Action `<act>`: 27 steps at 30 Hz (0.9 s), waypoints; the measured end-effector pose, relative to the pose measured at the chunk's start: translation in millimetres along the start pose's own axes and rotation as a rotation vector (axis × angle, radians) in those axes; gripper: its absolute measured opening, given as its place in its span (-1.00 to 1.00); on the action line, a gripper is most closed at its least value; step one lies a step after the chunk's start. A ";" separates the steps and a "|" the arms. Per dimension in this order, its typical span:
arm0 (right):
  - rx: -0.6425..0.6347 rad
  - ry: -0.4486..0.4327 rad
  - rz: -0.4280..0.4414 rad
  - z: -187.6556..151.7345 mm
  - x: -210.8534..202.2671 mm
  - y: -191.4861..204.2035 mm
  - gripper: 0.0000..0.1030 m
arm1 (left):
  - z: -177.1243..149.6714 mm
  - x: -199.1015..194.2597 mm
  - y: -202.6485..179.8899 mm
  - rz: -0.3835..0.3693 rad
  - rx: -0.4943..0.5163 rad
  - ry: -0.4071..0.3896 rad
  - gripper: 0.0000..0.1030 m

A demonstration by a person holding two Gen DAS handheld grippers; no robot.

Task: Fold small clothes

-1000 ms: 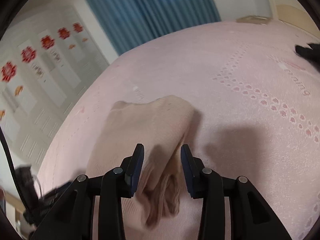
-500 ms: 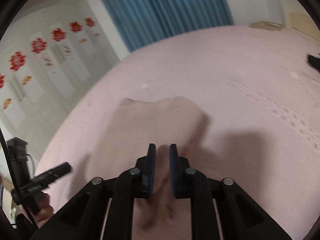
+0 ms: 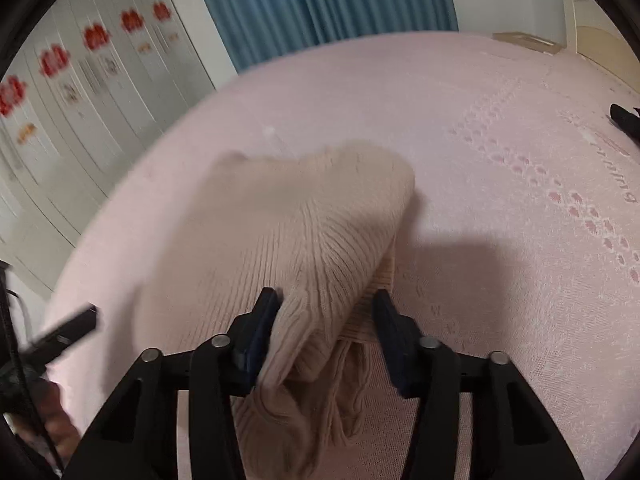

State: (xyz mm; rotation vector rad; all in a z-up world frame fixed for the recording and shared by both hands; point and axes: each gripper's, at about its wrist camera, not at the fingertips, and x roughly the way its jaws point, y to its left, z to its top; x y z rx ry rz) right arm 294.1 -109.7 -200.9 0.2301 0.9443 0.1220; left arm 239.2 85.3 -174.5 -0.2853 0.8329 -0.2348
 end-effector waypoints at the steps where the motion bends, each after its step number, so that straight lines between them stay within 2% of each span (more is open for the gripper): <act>1: 0.004 -0.002 0.004 -1.1 1.9 0.5 -0.28 | 0.5 -0.8 1.3 -0.001 -0.004 -0.002 0.38; 2: 0.016 -0.016 0.019 -1.3 0.9 0.4 -0.59 | 0.8 -2.0 3.6 0.000 -0.010 -0.005 0.38; 3: 0.027 -0.028 0.046 -0.5 -1.6 0.4 -0.70 | 1.0 -2.9 5.0 -0.001 -0.016 -0.007 0.38; 5: 0.055 -0.056 0.149 3.4 -11.2 0.6 -0.73 | 1.1 -4.4 8.4 -0.010 -0.031 -0.008 0.38; 7: 0.106 -0.073 0.351 7.6 -19.6 -1.9 -0.74 | 0.8 -5.6 11.5 -0.021 -0.046 -0.010 0.38; 8: 0.121 -0.070 0.408 8.5 -20.8 -3.2 -0.74 | 0.8 -5.9 12.2 -0.023 -0.051 -0.010 0.38; 9: 0.132 -0.069 0.430 8.6 -20.8 -5.2 -0.74 | 0.9 -5.9 13.0 -0.025 -0.054 -0.010 0.38; 11: 0.134 -0.042 0.333 5.9 -12.0 -12.2 -0.74 | 1.3 -6.3 13.2 -0.028 -0.055 -0.011 0.38; 13: 0.131 0.036 0.144 -0.8 9.0 -27.0 -0.70 | 2.0 -6.5 12.8 -0.030 -0.049 -0.015 0.38; 15: 0.159 0.042 0.172 -6.2 10.3 -39.4 -0.59 | 2.1 -5.0 12.3 -0.030 -0.048 -0.012 0.38; 17: 0.183 0.015 0.174 -5.4 -4.6 -45.3 -0.23 | 1.5 -3.7 11.9 -0.037 -0.047 -0.010 0.38; 19: 0.173 -0.054 0.175 -3.1 -19.8 -44.4 -0.17 | 0.7 -2.1 9.4 -0.034 -0.042 -0.007 0.38; 21: 0.168 -0.068 0.174 1.1 -21.0 -41.2 -0.11 | -0.4 -1.3 6.7 -0.040 -0.043 -0.003 0.38; 24: 0.190 -0.040 0.157 9.3 -2.3 -36.4 -0.11 | -1.6 -1.1 1.9 -0.036 -0.031 0.000 0.38; 25: 0.199 -0.026 0.147 10.8 4.2 -35.4 -0.22 | -1.8 -1.3 0.4 -0.032 -0.024 0.001 0.38; 26: 0.211 -0.009 0.132 13.3 10.1 -37.0 -0.68 | -2.1 -1.9 -0.9 -0.027 -0.013 0.002 0.38; 27: 0.209 -0.020 0.167 15.4 9.9 -35.1 -0.73 | -2.6 -2.8 -1.9 -0.021 -0.001 0.002 0.38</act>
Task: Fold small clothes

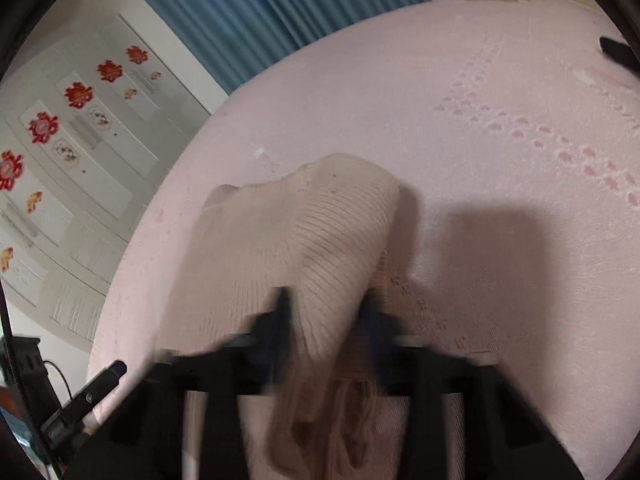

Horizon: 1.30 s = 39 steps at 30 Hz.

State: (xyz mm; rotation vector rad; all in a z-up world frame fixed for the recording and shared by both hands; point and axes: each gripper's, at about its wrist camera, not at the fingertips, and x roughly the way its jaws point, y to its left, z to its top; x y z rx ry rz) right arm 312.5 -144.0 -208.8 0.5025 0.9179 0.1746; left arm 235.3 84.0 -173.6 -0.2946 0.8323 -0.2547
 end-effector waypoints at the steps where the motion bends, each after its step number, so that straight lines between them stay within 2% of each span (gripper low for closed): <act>1: -0.038 -0.039 0.019 1.4 -9.0 6.4 -0.74 | -0.6 -0.7 -0.9 0.007 0.014 -0.001 0.38; 3: -0.147 -0.124 0.084 -0.3 -31.8 18.8 -0.75 | -1.9 -0.5 -1.4 0.021 0.037 0.002 0.38; 4: -0.163 -0.167 0.122 -1.5 -43.6 18.1 -0.75 | -2.2 0.4 -1.3 0.023 0.044 0.005 0.38; 5: -0.140 -0.172 0.124 -1.7 -44.9 12.9 -0.75 | -2.3 2.4 -1.4 0.023 0.051 0.010 0.38; 7: -0.082 -0.126 0.032 -1.1 -29.1 -2.7 -0.75 | -1.5 6.2 -3.2 0.022 0.043 0.013 0.38; 8: -0.050 -0.065 -0.029 -2.9 -12.0 -12.8 -0.75 | -0.7 7.0 -4.3 0.016 0.035 0.014 0.38; 9: -0.029 -0.026 -0.053 -6.0 -0.6 -19.2 -0.74 | -0.2 7.4 -6.1 0.006 0.027 0.014 0.38; 10: -0.027 -0.026 -0.062 -9.3 3.0 -22.1 -0.65 | 0.2 7.4 -8.2 -0.004 0.022 0.013 0.38; 13: -0.084 -0.051 -0.121 -7.9 -14.6 -12.5 -0.17 | -1.3 6.3 -17.9 -0.036 0.037 0.012 0.38; 18: -0.178 -0.102 -0.152 -24.0 -47.6 7.7 -0.18 | -11.8 15.8 -35.1 -0.044 0.068 0.044 0.38; 21: -0.240 -0.092 -0.156 -40.6 -53.7 19.6 -0.18 | -23.1 31.2 -45.9 0.020 0.092 0.085 0.38; 22: -0.266 -0.065 -0.184 -47.4 -49.2 19.9 -0.20 | -27.8 38.2 -47.6 0.055 0.100 0.109 0.38; 23: -0.303 -0.022 -0.255 -54.2 -40.7 19.2 -0.21 | -30.0 40.9 -47.7 0.068 0.103 0.119 0.38; 25: -0.362 0.000 -0.312 -61.5 -40.0 20.3 -0.21 | -29.6 36.3 -46.8 0.051 0.104 0.097 0.38; 28: -0.382 -0.076 -0.277 -54.3 -61.7 28.4 -0.21 | -19.0 26.5 -50.5 0.041 0.130 0.033 0.38; 31: -0.377 -0.145 -0.234 -38.4 -68.3 37.6 -0.21 | 0.6 33.2 -59.8 0.007 0.148 0.017 0.38; 33: -0.388 -0.145 -0.229 -26.4 -59.5 45.6 -0.21 | 12.3 41.5 -68.1 -0.039 0.157 0.017 0.31; 34: -0.402 -0.130 -0.240 -19.2 -48.1 49.5 -0.21 | 17.5 46.2 -71.4 -0.049 0.164 0.019 0.19; 35: -0.410 -0.119 -0.247 -14.4 -41.0 50.5 -0.30 | 23.4 53.3 -74.6 -0.052 0.176 0.024 0.05; 38: -0.411 -0.094 -0.245 0.7 -23.0 46.6 -0.36 | 26.4 71.5 -80.8 0.006 0.237 0.035 -0.19; 39: -0.416 -0.077 -0.249 3.1 -15.9 44.4 -0.37 | 24.7 75.7 -81.6 0.024 0.263 0.045 -0.22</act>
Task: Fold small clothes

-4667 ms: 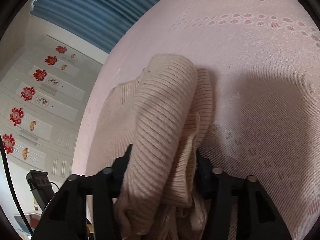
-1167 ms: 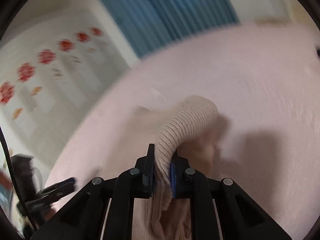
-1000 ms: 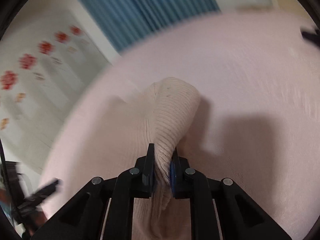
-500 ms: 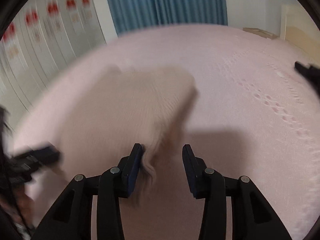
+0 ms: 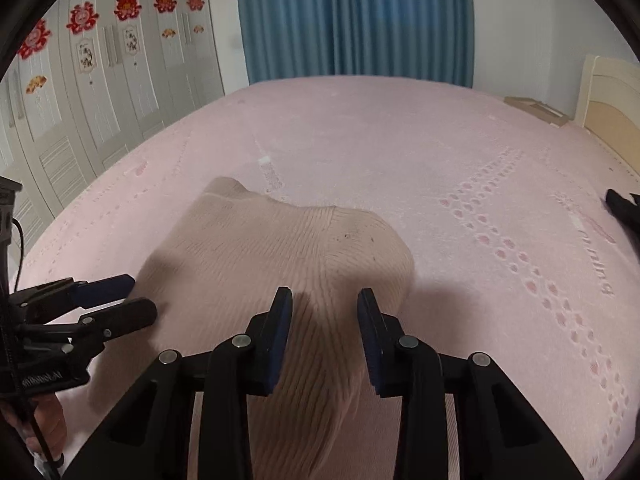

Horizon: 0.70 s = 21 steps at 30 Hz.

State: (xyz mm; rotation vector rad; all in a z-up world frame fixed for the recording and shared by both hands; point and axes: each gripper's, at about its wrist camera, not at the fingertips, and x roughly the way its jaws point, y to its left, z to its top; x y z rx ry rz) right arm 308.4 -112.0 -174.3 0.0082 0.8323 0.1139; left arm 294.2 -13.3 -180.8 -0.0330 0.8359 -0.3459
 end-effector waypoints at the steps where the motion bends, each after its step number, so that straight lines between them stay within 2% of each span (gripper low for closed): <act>1: -0.013 0.035 -0.013 -0.7 13.3 -3.1 -0.37 | -3.4 3.2 -0.8 0.005 0.028 0.006 -0.22; 2: -0.023 0.075 -0.007 -4.5 25.5 -3.9 -0.38 | -6.1 3.8 -0.8 0.002 0.053 -0.008 -0.22; 5: 0.008 0.092 0.023 -11.4 39.0 -12.3 -0.38 | -8.3 2.8 -1.1 -0.005 0.062 -0.024 -0.22; 8: 0.053 0.123 0.045 -4.5 48.2 -24.3 -0.28 | -2.3 4.7 0.4 -0.010 0.055 -0.025 -0.22; 13: 0.063 0.093 0.042 7.7 46.9 -26.4 -0.26 | 18.0 15.1 5.2 -0.014 0.059 -0.016 -0.23; 15: 0.095 0.071 0.030 14.5 47.6 -28.9 -0.30 | 32.4 21.3 13.9 -0.036 0.037 -0.005 -0.28; 18: 0.134 0.084 0.023 23.2 57.4 -36.5 -0.34 | 50.5 40.4 30.7 -0.053 -0.036 0.027 -0.39; 20: 0.150 0.102 0.027 23.8 66.6 -40.3 -0.34 | 57.8 56.1 40.4 -0.053 -0.065 0.043 -0.58; 21: 0.144 0.112 0.025 23.1 69.6 -40.2 -0.34 | 59.7 60.8 44.3 -0.055 -0.073 0.046 -0.61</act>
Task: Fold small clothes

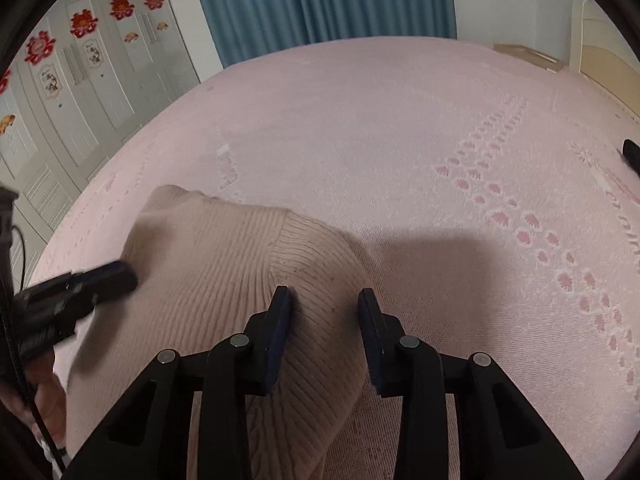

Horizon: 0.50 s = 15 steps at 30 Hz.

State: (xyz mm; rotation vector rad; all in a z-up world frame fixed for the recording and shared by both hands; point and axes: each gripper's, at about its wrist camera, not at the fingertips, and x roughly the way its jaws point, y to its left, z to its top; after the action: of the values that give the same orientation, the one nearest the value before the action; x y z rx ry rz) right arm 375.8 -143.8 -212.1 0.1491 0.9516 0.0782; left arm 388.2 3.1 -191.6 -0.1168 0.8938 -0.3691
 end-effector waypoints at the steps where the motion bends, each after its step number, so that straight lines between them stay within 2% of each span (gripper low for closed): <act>1: -0.014 0.004 -0.004 0.3 2.0 0.3 -0.34 | 3.2 4.1 3.2 0.000 -0.008 0.002 -0.65; 5: -0.017 -0.002 0.014 5.7 1.8 -4.1 -0.34 | 10.7 16.3 12.2 0.021 -0.033 -0.017 -0.80; 11: -0.037 0.017 -0.012 8.5 17.3 -3.7 -0.35 | 15.0 25.8 17.6 0.037 -0.059 -0.017 -0.80; 15: 0.039 0.022 0.002 11.3 7.5 -10.7 -0.34 | 9.4 13.6 10.6 0.023 -0.055 -0.011 -0.73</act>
State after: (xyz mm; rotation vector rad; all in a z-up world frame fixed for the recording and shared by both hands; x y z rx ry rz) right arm 389.4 -154.4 -213.4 0.1857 0.9755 0.0631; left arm 406.1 7.6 -198.5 -0.1592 0.8942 -0.3227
